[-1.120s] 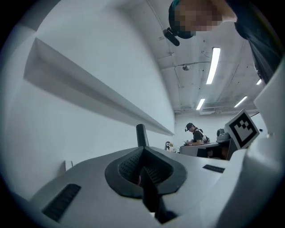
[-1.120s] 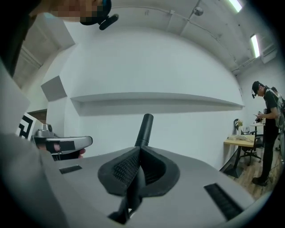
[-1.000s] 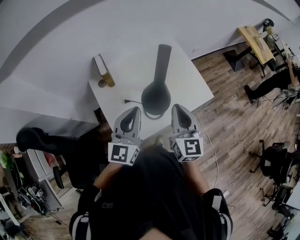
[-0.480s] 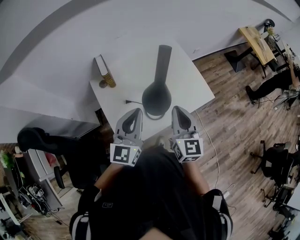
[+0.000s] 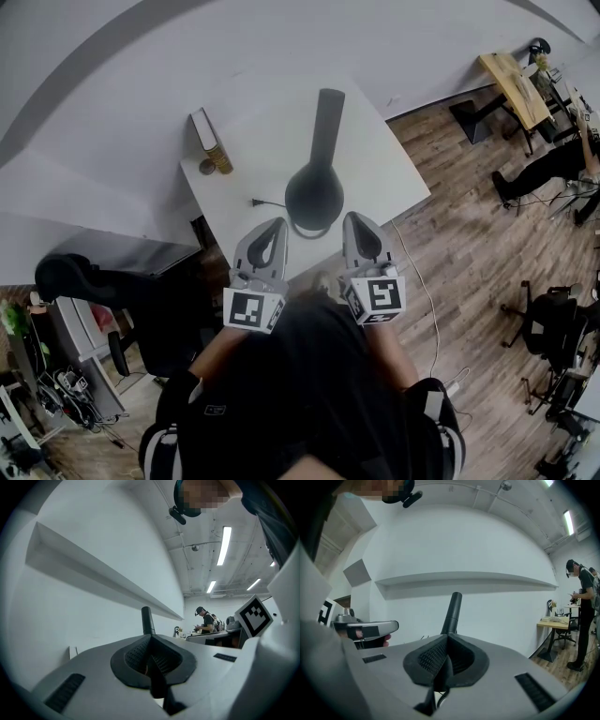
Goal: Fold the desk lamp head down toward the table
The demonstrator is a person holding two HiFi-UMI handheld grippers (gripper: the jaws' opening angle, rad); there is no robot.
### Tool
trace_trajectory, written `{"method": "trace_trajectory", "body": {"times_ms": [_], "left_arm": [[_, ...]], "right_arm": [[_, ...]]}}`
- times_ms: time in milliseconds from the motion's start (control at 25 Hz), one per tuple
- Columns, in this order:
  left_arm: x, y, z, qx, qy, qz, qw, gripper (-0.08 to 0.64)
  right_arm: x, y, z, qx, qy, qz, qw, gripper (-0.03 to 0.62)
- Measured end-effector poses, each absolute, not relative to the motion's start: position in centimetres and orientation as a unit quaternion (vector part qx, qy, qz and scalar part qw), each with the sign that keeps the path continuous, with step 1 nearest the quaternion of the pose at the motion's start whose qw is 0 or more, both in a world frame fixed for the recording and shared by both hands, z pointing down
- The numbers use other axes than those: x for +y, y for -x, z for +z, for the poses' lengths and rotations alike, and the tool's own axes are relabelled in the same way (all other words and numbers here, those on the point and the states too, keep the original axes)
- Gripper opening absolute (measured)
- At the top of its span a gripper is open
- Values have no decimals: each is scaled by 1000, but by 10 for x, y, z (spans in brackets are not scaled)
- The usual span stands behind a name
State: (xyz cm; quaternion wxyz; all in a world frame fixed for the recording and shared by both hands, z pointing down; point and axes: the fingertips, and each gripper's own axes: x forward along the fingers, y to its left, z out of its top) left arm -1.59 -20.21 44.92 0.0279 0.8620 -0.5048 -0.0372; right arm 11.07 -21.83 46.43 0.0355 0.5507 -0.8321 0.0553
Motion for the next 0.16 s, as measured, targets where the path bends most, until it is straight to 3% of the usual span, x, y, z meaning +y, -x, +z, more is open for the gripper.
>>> {"method": "trace_trajectory", "body": {"times_ms": [160], "left_arm": [[-203, 13, 441, -507, -860, -55, 38, 25]], "right_arm": [[-220, -111, 461, -832, -551, 55, 37, 12]]}}
